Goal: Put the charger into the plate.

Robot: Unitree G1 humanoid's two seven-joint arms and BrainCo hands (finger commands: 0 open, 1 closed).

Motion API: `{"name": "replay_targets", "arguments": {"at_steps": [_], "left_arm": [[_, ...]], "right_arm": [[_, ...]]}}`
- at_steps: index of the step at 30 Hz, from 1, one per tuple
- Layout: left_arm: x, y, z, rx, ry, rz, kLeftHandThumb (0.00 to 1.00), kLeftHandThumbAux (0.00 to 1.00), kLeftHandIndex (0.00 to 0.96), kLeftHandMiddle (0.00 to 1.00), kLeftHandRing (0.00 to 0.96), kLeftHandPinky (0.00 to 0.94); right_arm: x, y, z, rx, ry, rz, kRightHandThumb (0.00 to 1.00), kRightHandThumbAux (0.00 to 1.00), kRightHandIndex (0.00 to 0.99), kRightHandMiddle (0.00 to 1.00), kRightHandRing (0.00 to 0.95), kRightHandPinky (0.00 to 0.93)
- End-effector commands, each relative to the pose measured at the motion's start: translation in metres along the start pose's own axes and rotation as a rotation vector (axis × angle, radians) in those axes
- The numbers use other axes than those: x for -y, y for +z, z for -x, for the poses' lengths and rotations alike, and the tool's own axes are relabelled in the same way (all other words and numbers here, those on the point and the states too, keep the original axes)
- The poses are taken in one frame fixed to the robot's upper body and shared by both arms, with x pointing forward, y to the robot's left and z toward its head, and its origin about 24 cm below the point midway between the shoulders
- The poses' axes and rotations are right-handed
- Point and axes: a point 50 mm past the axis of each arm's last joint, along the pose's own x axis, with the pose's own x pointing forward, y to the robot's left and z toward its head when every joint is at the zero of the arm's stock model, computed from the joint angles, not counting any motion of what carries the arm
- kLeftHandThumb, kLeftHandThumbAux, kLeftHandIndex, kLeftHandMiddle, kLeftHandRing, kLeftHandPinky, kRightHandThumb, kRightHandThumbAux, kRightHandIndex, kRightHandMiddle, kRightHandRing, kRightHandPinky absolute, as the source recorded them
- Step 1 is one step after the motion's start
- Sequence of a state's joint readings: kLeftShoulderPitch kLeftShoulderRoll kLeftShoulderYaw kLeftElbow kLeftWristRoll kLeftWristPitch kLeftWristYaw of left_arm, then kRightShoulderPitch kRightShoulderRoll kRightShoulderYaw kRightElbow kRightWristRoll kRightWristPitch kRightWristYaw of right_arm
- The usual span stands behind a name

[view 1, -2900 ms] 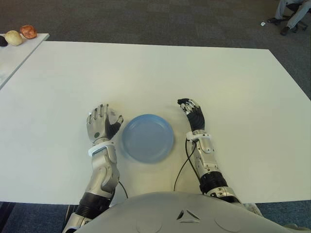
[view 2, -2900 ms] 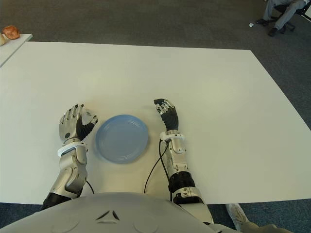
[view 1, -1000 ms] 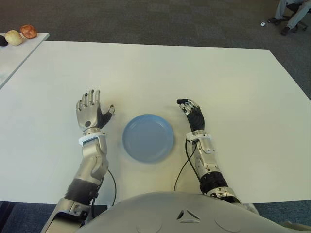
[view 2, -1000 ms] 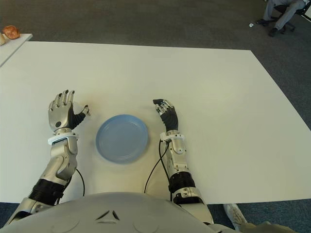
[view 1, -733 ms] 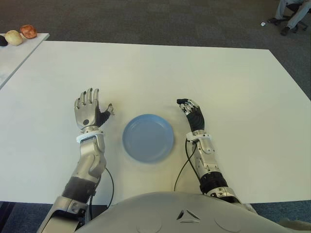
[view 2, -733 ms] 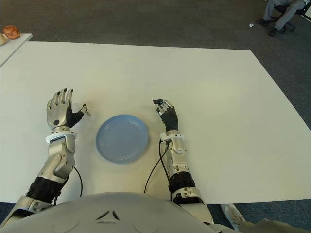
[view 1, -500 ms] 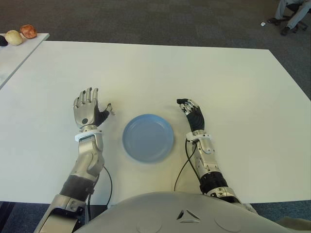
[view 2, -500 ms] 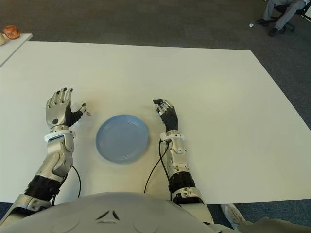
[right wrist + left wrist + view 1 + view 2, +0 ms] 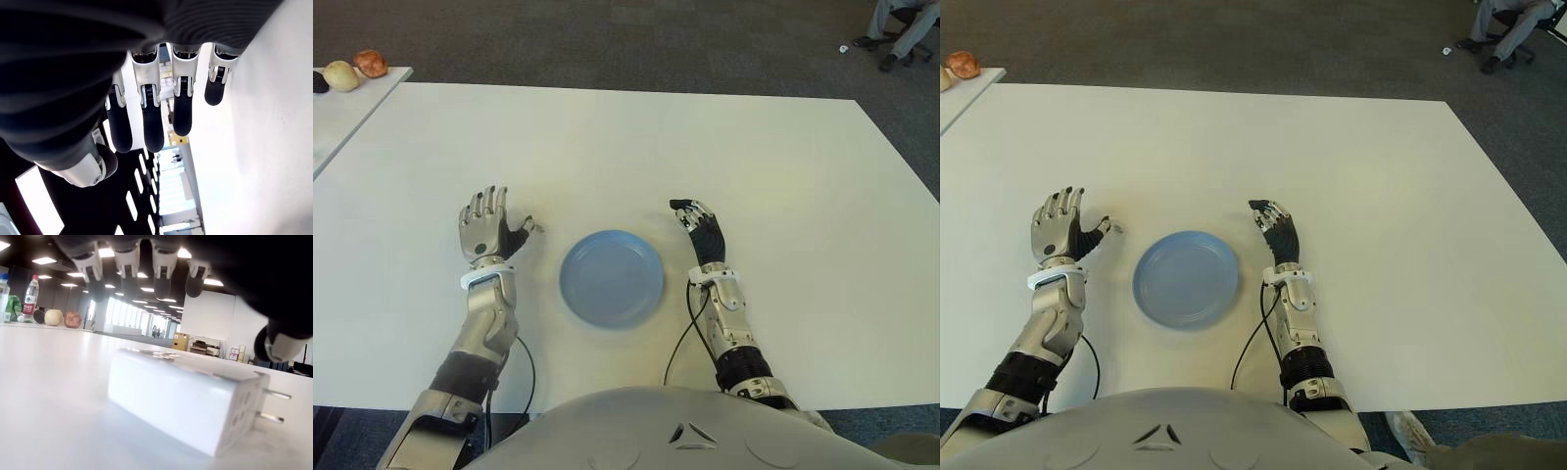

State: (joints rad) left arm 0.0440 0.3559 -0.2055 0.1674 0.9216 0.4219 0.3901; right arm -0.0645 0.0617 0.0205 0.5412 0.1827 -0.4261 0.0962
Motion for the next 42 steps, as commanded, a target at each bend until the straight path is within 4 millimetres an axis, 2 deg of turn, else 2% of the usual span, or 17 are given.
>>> {"name": "replay_targets", "arguments": {"at_steps": [1, 42], "left_arm": [[0.009, -0.002, 0.001, -0.007, -0.044, -0.002, 0.173, 0.360, 0.000, 0.000, 0.000, 0.000], [0.029, -0.006, 0.018, 0.005, -0.104, 0.020, 0.133, 0.363, 0.000, 0.000, 0.000, 0.000]], "right_arm": [[-0.004, -0.037, 0.024, -0.188, -0.056, -0.064, 0.000, 0.667, 0.356, 0.342, 0.241, 0.147], [-0.006, -0.035, 0.024, -0.177, -0.050, -0.058, 0.000, 0.673, 0.349, 0.348, 0.255, 0.145]]}}
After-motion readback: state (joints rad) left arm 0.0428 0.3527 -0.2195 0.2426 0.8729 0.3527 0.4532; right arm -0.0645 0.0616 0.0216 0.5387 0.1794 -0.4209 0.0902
